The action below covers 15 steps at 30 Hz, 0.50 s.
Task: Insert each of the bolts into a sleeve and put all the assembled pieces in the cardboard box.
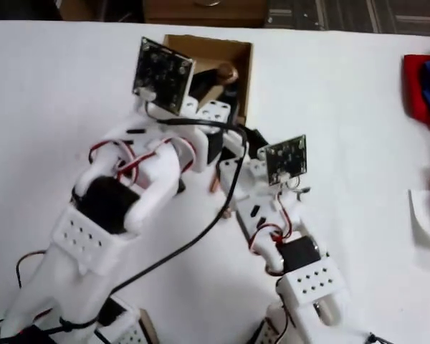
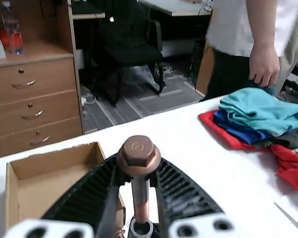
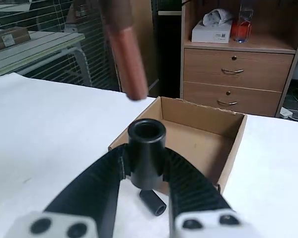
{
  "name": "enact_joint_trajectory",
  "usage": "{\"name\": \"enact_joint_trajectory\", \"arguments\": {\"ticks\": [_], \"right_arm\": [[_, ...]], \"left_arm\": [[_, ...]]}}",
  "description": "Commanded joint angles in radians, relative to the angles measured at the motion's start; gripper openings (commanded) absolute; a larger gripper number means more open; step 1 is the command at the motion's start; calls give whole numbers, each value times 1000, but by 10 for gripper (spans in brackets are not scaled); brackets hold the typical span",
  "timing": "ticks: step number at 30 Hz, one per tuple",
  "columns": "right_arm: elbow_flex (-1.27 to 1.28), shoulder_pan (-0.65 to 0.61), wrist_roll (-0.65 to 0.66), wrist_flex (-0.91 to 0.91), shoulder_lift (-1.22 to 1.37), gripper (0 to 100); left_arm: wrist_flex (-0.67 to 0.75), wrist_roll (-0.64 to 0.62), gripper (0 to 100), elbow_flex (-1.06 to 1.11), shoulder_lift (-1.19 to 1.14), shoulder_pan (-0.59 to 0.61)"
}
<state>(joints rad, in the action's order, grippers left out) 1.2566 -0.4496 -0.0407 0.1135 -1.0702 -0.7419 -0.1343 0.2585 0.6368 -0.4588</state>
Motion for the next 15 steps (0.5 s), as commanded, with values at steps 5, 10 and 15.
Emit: {"name": "enact_joint_trajectory", "arguments": {"ticks": [5,10,15], "right_arm": [[-64,-47,130,-22,4,21],[-75,-51,137,-22,2,21],[-83,-2,132,-22,2,21]], "left_arm": [[6,-6,26,-35,-5,-9],[-2,-6,26,-35,-5,-3],[-2,-6,26,-35,-5,-3]]}}
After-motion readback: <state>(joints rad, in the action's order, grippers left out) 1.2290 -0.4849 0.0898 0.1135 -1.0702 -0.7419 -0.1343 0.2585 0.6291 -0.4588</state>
